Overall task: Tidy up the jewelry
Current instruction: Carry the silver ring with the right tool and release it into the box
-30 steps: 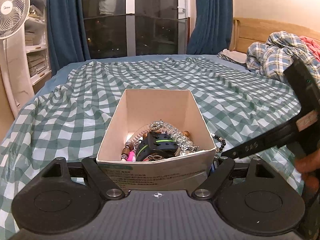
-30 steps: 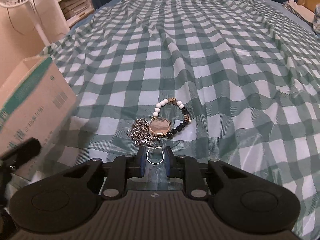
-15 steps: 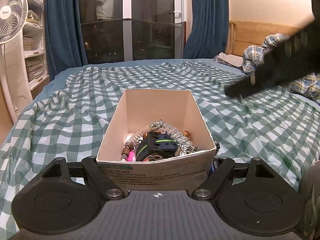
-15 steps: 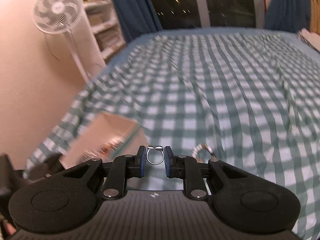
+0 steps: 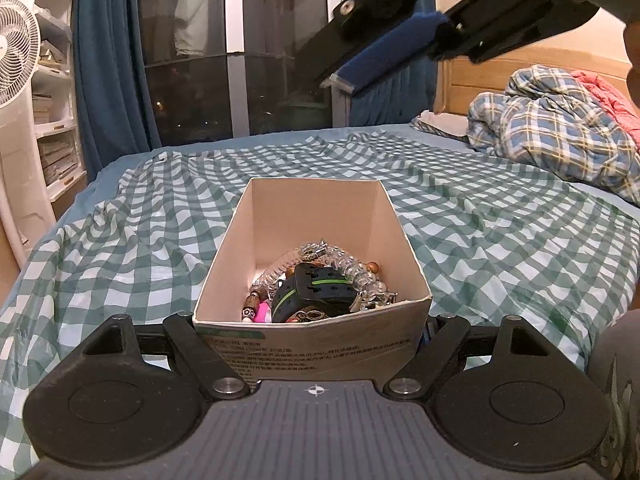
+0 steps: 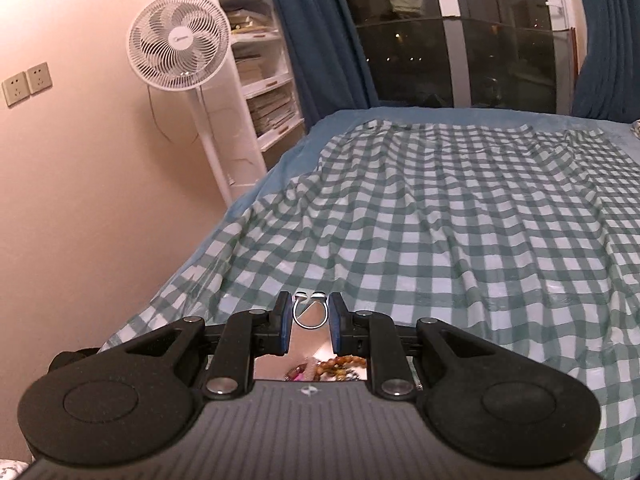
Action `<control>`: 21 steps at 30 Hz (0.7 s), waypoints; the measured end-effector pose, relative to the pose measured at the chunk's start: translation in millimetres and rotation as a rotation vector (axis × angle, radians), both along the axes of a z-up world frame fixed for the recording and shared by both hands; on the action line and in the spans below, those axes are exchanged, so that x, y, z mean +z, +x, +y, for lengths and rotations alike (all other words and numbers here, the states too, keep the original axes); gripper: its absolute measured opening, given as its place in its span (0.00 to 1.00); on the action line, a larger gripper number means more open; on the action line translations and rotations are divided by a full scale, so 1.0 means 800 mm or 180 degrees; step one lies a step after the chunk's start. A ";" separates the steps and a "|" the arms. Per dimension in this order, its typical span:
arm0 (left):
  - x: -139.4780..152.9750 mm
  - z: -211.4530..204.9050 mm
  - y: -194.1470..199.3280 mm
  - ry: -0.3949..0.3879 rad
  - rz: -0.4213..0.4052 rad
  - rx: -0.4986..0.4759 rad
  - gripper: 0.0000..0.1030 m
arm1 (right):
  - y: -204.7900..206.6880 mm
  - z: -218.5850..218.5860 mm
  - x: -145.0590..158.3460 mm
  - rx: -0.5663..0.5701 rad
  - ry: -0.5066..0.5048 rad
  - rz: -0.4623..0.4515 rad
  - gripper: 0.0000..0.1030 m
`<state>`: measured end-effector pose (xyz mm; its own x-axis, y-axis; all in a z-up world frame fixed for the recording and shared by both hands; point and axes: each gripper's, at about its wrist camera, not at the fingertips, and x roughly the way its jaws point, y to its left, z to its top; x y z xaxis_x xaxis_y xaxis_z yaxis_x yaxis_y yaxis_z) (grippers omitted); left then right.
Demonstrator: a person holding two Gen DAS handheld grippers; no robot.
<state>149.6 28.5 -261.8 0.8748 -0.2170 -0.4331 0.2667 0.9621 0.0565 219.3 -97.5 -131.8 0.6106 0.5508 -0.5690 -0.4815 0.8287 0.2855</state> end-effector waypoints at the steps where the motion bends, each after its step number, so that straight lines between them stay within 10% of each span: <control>1: 0.001 0.001 0.000 -0.0011 -0.0004 0.0007 0.54 | -0.001 0.004 -0.002 0.0022 -0.0021 0.0008 1.00; 21: -0.001 0.003 0.001 0.0012 -0.0016 0.0099 0.54 | 0.001 -0.005 -0.027 -0.0166 -0.0154 0.0062 1.00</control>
<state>150.8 31.2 -262.4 0.8833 -0.1881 -0.4294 0.2364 0.9697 0.0615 220.0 -101.9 -153.7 0.6263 0.4902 -0.6062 -0.4321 0.8655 0.2535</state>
